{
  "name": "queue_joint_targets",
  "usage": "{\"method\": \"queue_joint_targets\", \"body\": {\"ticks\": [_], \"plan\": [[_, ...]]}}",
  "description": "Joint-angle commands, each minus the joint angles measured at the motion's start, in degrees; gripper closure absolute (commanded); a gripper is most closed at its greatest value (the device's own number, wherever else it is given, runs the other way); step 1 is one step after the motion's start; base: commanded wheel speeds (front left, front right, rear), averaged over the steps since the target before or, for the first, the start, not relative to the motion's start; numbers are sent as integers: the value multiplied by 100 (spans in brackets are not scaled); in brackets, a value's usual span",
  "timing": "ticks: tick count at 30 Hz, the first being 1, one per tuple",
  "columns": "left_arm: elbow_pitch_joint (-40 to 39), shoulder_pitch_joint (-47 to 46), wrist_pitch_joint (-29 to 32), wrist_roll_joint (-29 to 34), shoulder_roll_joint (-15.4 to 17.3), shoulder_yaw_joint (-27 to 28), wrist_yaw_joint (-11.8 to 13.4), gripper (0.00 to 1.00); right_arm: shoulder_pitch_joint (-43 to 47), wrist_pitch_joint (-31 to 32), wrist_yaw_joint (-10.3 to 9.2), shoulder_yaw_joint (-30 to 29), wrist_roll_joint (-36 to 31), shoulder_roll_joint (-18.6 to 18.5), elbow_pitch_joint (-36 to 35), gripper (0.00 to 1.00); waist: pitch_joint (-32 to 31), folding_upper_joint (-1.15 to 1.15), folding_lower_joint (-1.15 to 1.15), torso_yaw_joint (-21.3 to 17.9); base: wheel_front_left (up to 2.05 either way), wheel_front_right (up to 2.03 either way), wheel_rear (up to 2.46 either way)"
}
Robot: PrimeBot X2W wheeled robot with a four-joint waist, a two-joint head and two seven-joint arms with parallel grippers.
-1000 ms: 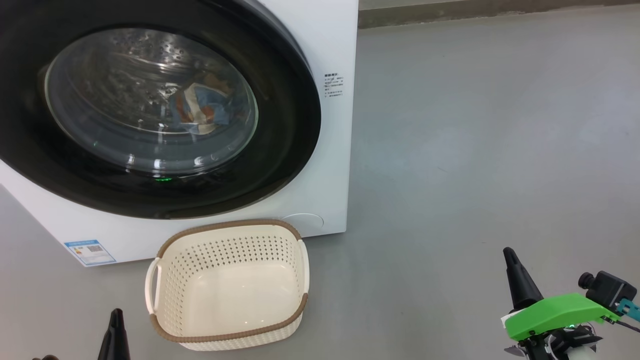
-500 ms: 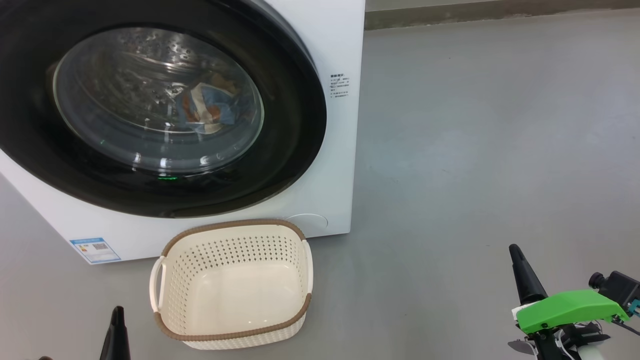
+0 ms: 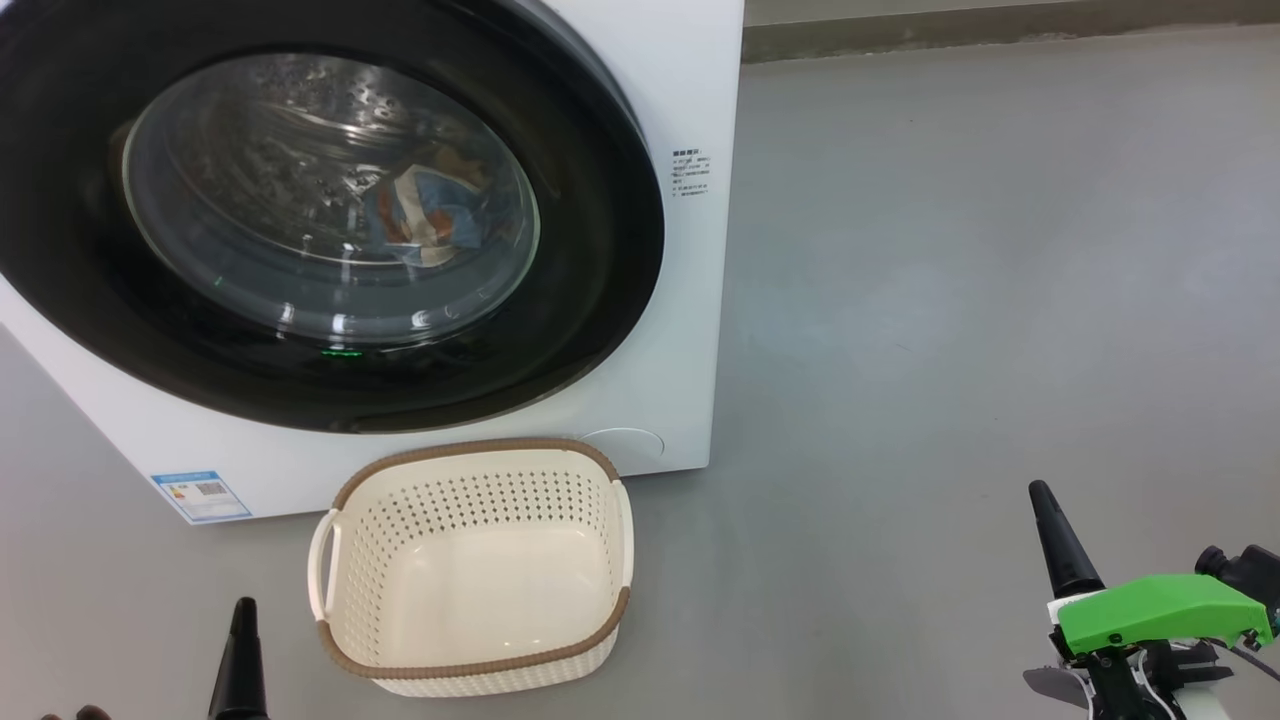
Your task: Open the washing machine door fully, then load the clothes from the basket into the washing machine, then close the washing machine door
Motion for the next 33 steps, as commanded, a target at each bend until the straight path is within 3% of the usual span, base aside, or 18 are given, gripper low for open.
{"method": "queue_joint_targets", "body": {"ticks": [1, 33], "plan": [[-185, -230, 29, -122, 60, 97, -8, 100, -77, 24, 1, 30, 137, -19, -175, 100, -1, 0, 0, 4, 0, 0, 0], [-350, -366, 569, -2107, -8, 125, -12, 100, -41, 559, 1, -377, 1848, 88, -465, 100, -42, 0, 0, 174, 0, 0, 0]]}}
